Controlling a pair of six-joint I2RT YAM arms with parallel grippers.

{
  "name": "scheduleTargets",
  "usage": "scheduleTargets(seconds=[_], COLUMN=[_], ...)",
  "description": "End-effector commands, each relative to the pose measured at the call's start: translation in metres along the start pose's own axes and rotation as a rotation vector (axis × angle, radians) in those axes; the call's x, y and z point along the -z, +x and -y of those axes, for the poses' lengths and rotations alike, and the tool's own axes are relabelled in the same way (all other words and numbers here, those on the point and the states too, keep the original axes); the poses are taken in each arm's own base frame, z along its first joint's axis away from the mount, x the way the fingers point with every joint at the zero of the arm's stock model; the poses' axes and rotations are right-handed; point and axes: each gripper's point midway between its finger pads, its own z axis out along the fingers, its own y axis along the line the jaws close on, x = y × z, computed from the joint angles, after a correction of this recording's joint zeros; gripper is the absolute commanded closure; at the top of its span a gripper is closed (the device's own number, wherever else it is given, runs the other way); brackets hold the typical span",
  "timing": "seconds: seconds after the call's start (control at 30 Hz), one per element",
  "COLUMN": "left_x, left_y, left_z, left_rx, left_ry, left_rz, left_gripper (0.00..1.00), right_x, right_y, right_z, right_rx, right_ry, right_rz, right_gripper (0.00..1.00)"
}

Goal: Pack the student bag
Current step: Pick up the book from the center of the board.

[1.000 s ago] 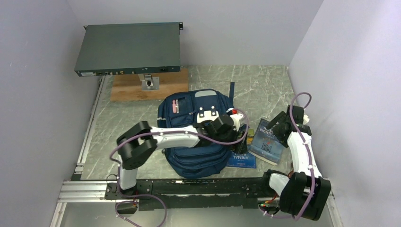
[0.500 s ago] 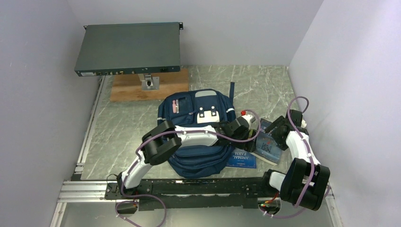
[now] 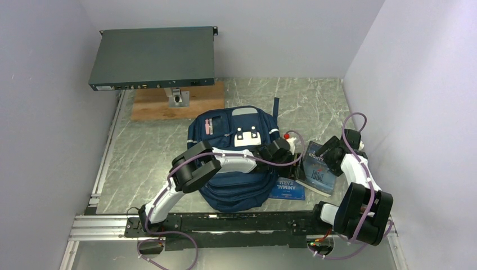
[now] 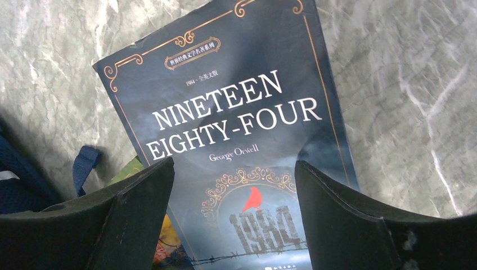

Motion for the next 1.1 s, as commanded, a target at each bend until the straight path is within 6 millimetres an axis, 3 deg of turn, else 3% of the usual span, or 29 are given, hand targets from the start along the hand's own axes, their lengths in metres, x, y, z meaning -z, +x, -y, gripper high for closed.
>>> scheduleTargets(seconds=[0.0,0.3,0.5,0.67,0.8,0.9,1.07], left_x=[0.005,0.007,-0.003,-0.013,-0.014,-0.002,0.051], left_y=[0.027,0.001,0.002,0.006,-0.001,-0.018,-0.063], left_z=[-0.011,-0.024,-0.027,-0.041,-0.045,-0.041,-0.025], left_rx=[0.07,0.119,0.151,0.164,0.154,0.064,-0.115], left_ry=[0.044,0.104,0.089,0.047,0.035,-0.03,-0.164], left_rz=[-0.097,-0.042,-0.07,-0.063,-0.033,0.005,0.137], left_gripper=[0.37,0.58,0.53,0.56,0.71,0.98,1.0], right_x=[-0.015,-0.016,-0.015,-0.017,-0.015,-0.008,0.023], right_y=[0.02,0.025,0.026,0.028,0.027,0.024,0.018], right_z=[-0.004,-0.006,-0.007,-0.007,-0.01,-0.02,-0.057], right_rx=[0.01,0.02,0.038,0.043,0.057,0.106,0.25], right_ry=[-0.042,-0.055,-0.043,-0.038,-0.039,-0.061,-0.171], right_rz=[-0.103,-0.125,-0.115,-0.124,-0.113,-0.091,-0.012], right_gripper=[0.2,0.22,0.22,0.22,0.22,0.21,0.13])
